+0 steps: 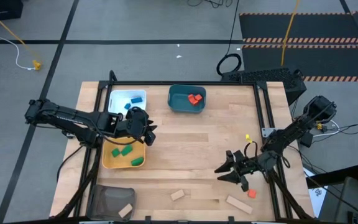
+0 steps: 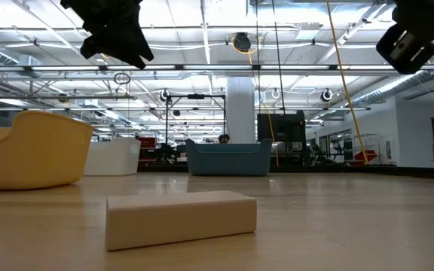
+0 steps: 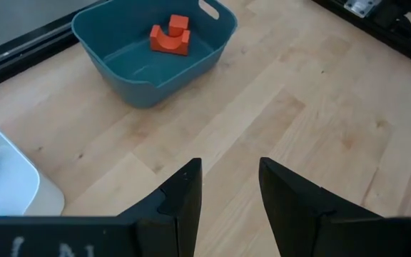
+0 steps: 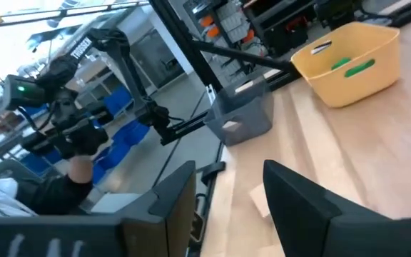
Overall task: Sort & place blocks by color
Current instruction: Put the right brown wooden block into the black bin
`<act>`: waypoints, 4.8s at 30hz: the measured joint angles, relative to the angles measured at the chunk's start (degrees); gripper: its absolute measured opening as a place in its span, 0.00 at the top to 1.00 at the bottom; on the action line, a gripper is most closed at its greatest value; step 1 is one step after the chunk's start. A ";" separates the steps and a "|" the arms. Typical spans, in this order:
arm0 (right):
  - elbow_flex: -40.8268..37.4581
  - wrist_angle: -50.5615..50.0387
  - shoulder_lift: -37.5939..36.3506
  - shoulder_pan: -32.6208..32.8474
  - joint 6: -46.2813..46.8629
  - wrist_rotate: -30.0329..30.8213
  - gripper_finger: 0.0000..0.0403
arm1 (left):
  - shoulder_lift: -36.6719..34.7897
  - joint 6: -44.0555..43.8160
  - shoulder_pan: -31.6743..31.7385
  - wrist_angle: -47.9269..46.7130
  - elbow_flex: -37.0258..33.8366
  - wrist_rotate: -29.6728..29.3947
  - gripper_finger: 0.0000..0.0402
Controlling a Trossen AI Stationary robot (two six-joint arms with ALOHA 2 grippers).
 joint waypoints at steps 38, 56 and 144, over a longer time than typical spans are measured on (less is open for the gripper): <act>21.90 -59.47 2.08 3.78 30.68 -21.11 0.61 | 0.00 -2.89 0.00 0.08 0.00 0.02 0.64; 21.88 -57.24 13.42 8.16 45.15 -21.23 0.61 | 0.00 -1.42 0.00 -0.03 0.00 0.00 0.64; 21.80 -55.66 16.51 8.19 38.60 -20.73 0.61 | 7.48 -5.95 -4.44 3.22 0.00 -1.42 0.64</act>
